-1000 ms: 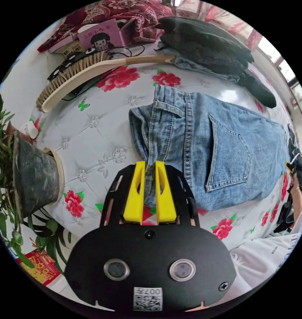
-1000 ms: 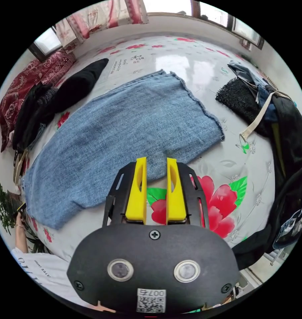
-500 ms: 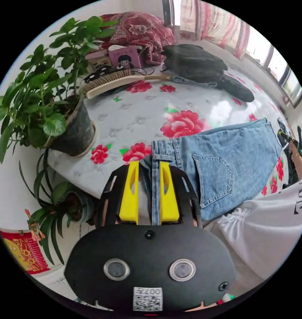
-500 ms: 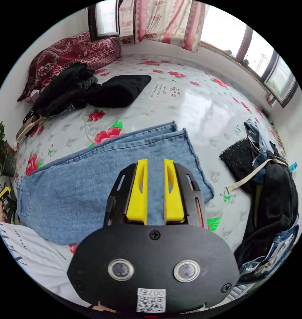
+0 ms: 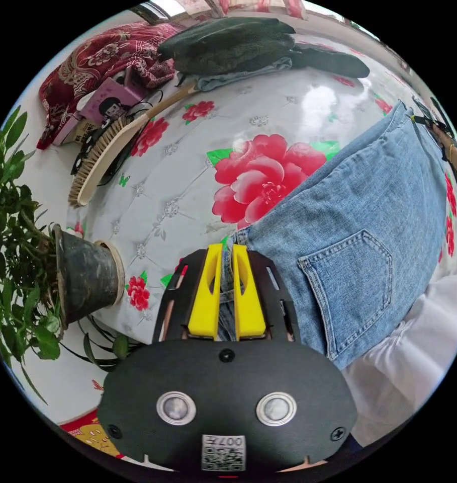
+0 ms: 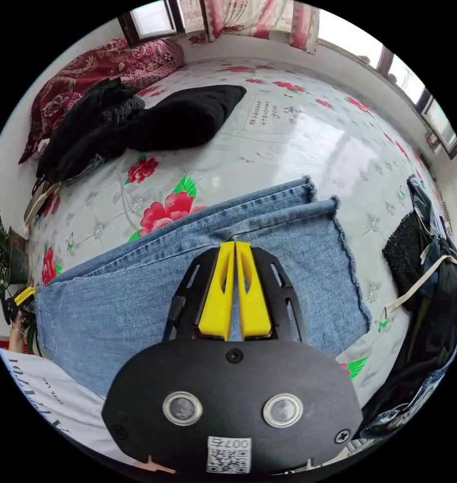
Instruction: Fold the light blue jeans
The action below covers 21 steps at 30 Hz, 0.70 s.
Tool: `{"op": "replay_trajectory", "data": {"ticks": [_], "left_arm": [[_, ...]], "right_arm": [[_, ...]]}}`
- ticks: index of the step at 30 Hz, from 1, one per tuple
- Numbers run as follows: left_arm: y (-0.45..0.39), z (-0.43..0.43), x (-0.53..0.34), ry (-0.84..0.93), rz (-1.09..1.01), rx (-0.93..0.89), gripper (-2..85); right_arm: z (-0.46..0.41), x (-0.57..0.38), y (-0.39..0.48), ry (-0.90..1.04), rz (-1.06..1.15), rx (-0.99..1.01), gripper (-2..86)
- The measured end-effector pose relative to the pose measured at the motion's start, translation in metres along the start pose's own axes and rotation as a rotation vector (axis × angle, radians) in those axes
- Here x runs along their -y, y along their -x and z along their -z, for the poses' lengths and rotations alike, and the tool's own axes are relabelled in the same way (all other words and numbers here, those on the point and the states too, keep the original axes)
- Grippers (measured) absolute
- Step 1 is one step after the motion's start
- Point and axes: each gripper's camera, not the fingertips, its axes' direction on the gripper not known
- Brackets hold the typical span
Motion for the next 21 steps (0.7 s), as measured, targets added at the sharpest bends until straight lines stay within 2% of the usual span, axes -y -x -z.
{"op": "replay_trajectory", "data": {"ticks": [5,8,10,12,13,14,15,16,21], "left_arm": [[0.017,0.067,-0.035,-0.143,0.169,-0.067,4.0],[0.021,0.092,-0.045,-0.183,0.212,0.002,4.2],[0.026,0.084,-0.043,-0.184,0.249,0.033,4.5],[0.03,0.052,-0.031,-0.126,0.264,0.033,4.8],[0.03,0.022,-0.024,-0.067,0.263,0.027,5.1],[0.029,-0.011,-0.015,0.022,0.271,-0.032,5.2],[0.029,-0.024,-0.012,0.073,0.287,-0.068,5.2],[0.028,-0.016,-0.011,-0.029,0.296,-0.028,5.2],[-0.004,-0.033,-0.001,0.056,0.091,0.162,5.4]], "right_arm": [[0.048,-0.024,0.014,-0.192,0.017,-0.057,-0.1],[0.059,-0.022,0.041,-0.274,0.088,-0.188,-0.1],[0.044,-0.008,0.048,-0.243,0.089,-0.193,-0.1],[0.014,0.011,0.046,-0.121,0.049,-0.132,0.1],[-0.004,0.018,0.043,-0.025,0.021,-0.11,0.2],[-0.006,0.016,0.04,-0.013,-0.01,-0.101,0.5],[-0.001,0.012,0.039,-0.042,-0.018,-0.086,0.6],[0.014,-0.001,0.037,-0.111,-0.012,-0.03,1.4],[0.066,-0.097,0.036,-0.236,0.094,0.243,3.6]]}}
